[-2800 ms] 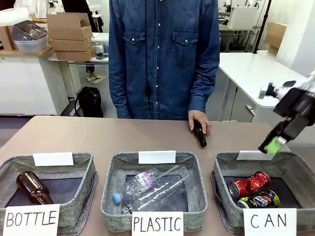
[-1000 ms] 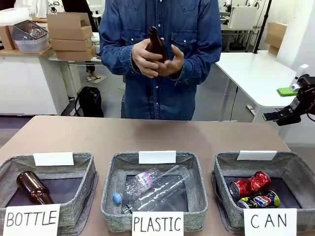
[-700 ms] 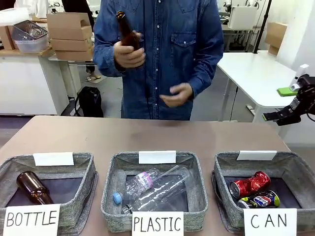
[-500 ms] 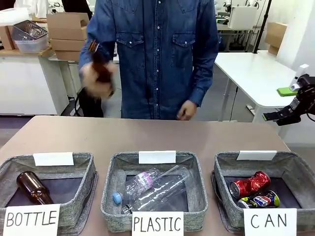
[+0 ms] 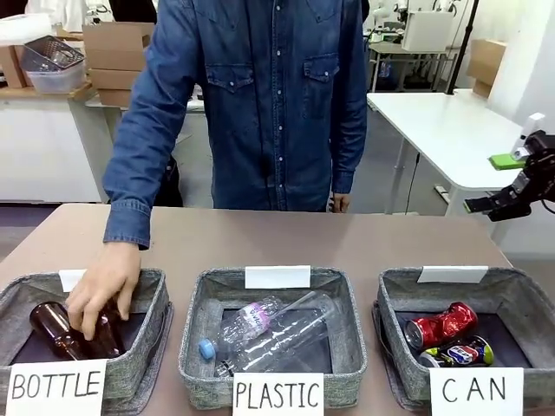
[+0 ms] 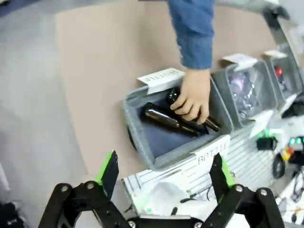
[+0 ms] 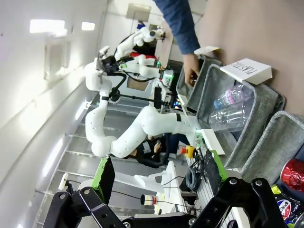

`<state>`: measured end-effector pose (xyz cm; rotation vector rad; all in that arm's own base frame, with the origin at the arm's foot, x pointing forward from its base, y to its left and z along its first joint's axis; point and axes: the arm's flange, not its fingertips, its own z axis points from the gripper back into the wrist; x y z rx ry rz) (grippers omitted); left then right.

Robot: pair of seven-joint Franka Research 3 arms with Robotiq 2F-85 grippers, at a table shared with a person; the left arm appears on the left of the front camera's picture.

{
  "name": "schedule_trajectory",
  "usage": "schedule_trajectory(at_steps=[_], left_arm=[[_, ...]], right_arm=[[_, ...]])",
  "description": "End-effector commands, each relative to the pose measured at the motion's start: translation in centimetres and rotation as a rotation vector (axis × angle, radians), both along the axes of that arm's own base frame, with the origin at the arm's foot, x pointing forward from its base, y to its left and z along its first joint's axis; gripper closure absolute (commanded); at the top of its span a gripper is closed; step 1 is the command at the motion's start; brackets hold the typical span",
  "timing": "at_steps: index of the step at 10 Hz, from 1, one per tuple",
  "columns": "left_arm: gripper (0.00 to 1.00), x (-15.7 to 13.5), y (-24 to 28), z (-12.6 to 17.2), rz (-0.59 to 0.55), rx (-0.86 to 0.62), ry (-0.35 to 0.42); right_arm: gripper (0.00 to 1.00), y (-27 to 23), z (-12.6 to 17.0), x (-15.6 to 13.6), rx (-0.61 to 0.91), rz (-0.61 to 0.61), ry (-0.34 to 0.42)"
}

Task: Sort the can waste into the basket.
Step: Pick up the can waste from the table and place it in the right Fabric basket.

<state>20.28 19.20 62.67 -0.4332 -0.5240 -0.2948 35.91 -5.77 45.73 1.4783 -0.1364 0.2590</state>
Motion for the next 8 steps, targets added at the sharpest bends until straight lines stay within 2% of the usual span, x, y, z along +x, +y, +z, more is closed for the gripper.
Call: schedule_trajectory(at_steps=[1,4,5,6,7,8], left_arm=[[0.00,1.0,-1.9,-1.1,0.049,-0.026,0.002],[0.00,2.1,-3.8,-0.6,0.078,-0.132,-0.094],[0.00,3.4,-5.9,-1.5,0.009,-0.204,-0.108],[0.00,5.0,-9.1,-3.7,-0.082,-0.247,-0.060],[0.00,6.5,-12.3,-6.4,-0.221,-0.389,-0.012],[0.00,7.8,-15.7,-9.8,-0.280,-0.498,0.059]], right_arm=[[0.00,-0.4,0.1,0.1,0.000,0.016,-0.018],[0.00,-0.4,0.1,0.1,0.000,0.016,-0.018],[0.00,-0.4,0.1,0.1,0.000,0.016,-0.018],[0.00,-0.4,0.1,0.1,0.000,0.016,-0.018],[0.00,-0.4,0.1,0.1,0.000,0.016,-0.018],[0.00,-0.4,0.1,0.1,0.000,0.016,-0.018]])
